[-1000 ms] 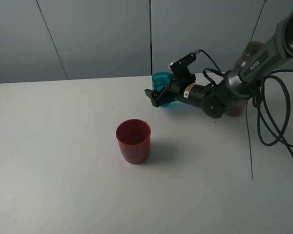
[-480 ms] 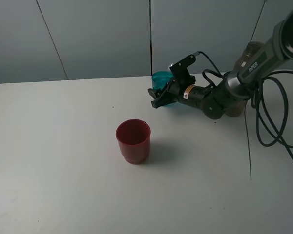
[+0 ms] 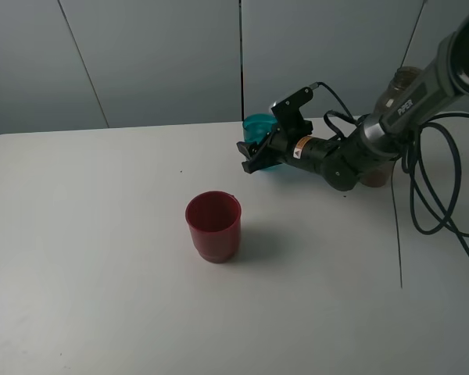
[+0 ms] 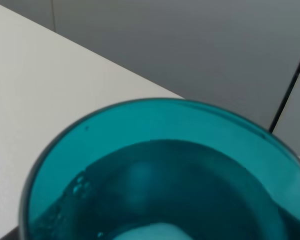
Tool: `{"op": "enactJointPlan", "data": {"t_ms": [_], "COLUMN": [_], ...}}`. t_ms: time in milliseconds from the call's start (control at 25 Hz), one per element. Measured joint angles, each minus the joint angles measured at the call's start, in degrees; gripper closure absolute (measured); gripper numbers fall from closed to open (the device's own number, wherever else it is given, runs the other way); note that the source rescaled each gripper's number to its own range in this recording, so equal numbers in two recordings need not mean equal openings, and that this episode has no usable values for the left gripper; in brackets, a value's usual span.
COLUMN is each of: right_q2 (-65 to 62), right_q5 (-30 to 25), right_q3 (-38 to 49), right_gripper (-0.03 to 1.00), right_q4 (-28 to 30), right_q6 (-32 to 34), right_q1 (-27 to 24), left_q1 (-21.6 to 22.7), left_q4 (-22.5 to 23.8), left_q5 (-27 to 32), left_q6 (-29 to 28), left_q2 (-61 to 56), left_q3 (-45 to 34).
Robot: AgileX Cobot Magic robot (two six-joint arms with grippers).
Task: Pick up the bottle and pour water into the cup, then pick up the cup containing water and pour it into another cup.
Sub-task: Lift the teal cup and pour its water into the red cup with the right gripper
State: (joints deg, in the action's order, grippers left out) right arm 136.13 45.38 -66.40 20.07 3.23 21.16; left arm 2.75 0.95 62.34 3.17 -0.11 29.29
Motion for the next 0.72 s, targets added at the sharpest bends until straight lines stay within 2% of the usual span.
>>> {"op": "enactJointPlan", "data": {"t_ms": [400, 520, 720], "right_q2": [-0.5, -2.6, -9.3], "right_q5": [-1.1, -3.3, -4.2], "right_q3": [0.0, 0.9, 4.7], "right_gripper": [0.85, 0.9, 0.9], "right_q4": [0.4, 1.5, 3.2], "right_q6": [0.3, 1.2, 3.4], "right_q1": [0.0, 0.0, 0.0], "left_q1": [0.0, 0.0, 0.0], "left_q4": [0.0, 0.0, 0.0], "left_q5": [0.0, 0.0, 0.0], "left_q6": [0.0, 0.0, 0.0], "left_q2": [0.0, 0.0, 0.0], "left_q3": [0.0, 0.0, 0.0]}}
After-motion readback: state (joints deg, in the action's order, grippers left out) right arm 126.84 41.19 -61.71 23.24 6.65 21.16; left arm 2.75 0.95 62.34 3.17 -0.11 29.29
